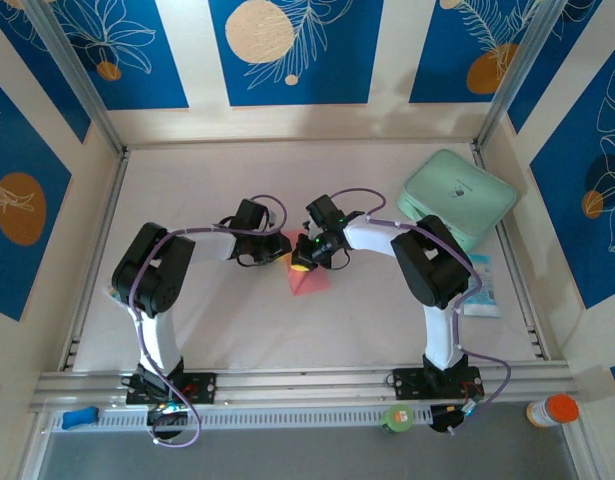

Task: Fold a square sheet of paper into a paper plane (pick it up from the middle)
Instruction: Fold the triangle a second time at the center of the table.

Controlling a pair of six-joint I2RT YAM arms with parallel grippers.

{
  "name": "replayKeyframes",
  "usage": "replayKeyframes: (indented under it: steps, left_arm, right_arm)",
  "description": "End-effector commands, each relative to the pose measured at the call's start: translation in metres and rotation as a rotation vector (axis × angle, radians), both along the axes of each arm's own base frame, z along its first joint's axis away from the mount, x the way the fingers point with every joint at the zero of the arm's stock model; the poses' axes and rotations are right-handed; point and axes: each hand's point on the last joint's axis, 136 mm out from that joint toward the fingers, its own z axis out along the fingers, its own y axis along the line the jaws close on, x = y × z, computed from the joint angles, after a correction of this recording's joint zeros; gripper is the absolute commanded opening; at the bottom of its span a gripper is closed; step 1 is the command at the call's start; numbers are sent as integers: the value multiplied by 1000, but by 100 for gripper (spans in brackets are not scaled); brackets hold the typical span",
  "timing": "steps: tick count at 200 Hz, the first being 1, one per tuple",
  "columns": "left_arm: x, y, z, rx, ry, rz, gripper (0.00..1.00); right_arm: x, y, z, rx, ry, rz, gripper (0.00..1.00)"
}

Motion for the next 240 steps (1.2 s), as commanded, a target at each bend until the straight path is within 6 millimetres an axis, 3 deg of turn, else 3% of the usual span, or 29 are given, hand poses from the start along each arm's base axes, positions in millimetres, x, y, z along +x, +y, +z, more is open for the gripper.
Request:
replayKeyframes:
  steps: [1,240]
  left_arm:
    - [-3,6,-5,5,23,12,16]
    - [-7,6,-9,4,34,6,16]
  right_arm:
    - [0,0,-7,-15,7,-11,0]
    - [-6,-3,-19,-55,10,29,0]
